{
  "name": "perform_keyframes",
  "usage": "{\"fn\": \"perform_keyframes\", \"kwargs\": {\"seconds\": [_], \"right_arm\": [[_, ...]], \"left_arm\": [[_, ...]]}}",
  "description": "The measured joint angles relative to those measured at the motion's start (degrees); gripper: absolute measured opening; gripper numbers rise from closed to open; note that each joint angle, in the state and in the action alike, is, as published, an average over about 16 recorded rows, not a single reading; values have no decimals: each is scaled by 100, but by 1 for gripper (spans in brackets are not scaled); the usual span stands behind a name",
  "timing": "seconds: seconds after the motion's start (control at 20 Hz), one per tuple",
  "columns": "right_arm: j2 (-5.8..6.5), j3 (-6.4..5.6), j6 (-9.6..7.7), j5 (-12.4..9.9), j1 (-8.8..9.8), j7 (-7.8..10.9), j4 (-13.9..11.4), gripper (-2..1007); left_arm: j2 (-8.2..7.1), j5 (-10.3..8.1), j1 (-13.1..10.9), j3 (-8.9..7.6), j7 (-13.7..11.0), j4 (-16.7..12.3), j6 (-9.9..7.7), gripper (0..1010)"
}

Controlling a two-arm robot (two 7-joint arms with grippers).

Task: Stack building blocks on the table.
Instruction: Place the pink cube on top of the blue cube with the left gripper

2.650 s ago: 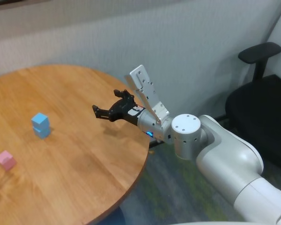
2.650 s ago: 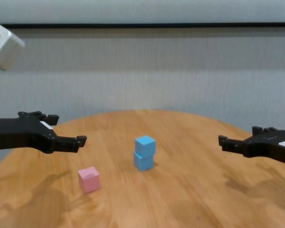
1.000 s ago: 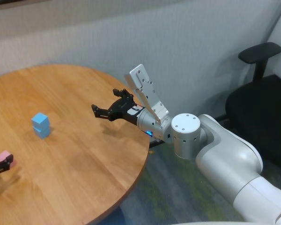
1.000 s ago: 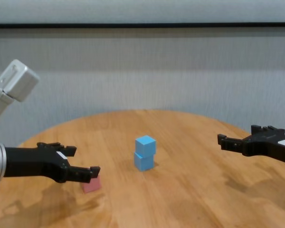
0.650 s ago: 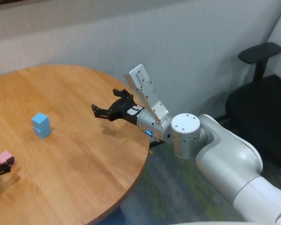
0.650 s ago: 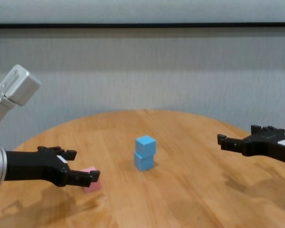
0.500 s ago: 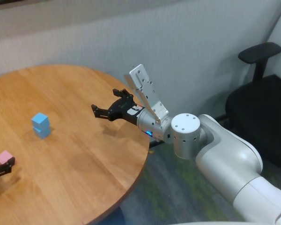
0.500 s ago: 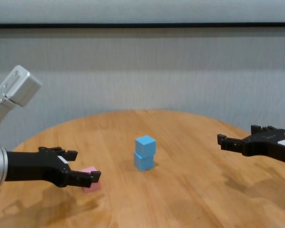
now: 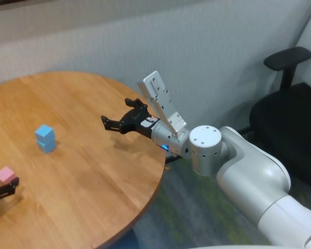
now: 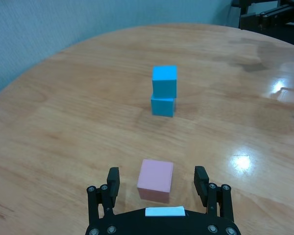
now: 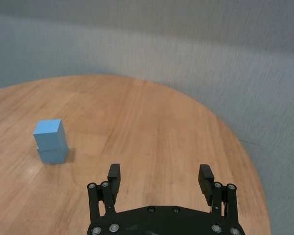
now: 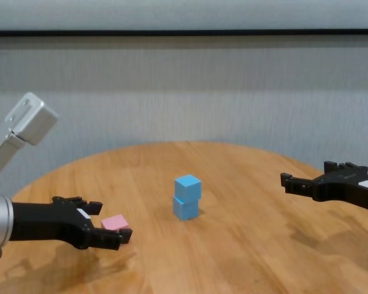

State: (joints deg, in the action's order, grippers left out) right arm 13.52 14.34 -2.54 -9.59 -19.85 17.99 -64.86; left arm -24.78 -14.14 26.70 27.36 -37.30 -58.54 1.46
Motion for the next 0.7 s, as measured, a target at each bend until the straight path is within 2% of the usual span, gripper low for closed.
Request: {"fn": "perform_keyframes", "kwargs": {"seconds": [0.7], "right_arm": [[0,0,0,0,0,0,0,1001]], "left_arm": [[96,3,81,69,18,223,16,1002]]}}
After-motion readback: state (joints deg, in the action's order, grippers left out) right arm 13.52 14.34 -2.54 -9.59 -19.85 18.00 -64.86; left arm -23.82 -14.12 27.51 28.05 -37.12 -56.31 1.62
